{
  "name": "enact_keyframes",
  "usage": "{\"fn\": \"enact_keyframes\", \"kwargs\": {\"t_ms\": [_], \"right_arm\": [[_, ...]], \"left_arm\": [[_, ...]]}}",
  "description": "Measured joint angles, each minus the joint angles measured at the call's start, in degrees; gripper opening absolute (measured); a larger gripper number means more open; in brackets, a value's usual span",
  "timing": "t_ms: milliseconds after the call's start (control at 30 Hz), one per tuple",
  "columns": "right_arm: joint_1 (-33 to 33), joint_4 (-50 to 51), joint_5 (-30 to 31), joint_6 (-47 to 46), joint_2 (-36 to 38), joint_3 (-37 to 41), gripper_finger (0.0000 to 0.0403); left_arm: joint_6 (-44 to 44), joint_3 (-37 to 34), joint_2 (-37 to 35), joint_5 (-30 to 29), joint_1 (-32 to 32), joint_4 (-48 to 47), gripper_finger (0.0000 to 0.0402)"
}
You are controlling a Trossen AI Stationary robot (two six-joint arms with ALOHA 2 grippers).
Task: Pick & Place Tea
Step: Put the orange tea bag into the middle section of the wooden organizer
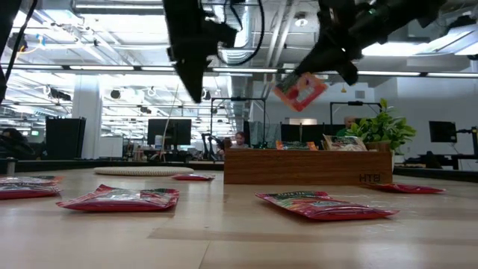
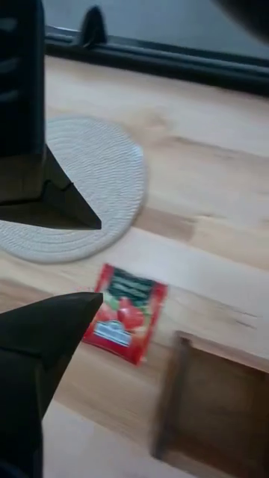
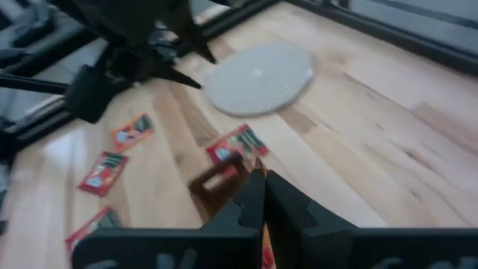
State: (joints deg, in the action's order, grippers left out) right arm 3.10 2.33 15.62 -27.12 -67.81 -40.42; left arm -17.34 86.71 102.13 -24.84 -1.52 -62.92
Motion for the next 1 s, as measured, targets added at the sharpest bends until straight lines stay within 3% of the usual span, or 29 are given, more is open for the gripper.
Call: {"fn": "enact_keyframes", "kwargs": {"t_ms": [233,467,1000], "right_arm": [[6.39,-7.04,10.36,-5.65,0.00,5.41,0.0000],[6.82,-15.22,10.09,-5.00,-2.03,10.74,0.0000],[2.61,-31.76,9.98,-4.83,-16.99,11.69,0.0000]], "left_arm": [[-3.88,-5.86,-2.18,0.11,-1.88,0.69,0.0140],[-8.06,-7.44,-8.19,-0.03,-3.79,1.48,0.0140],[-15.34,-7.42,-16.59,-2.03,-10.04,1.31,0.0140]]}}
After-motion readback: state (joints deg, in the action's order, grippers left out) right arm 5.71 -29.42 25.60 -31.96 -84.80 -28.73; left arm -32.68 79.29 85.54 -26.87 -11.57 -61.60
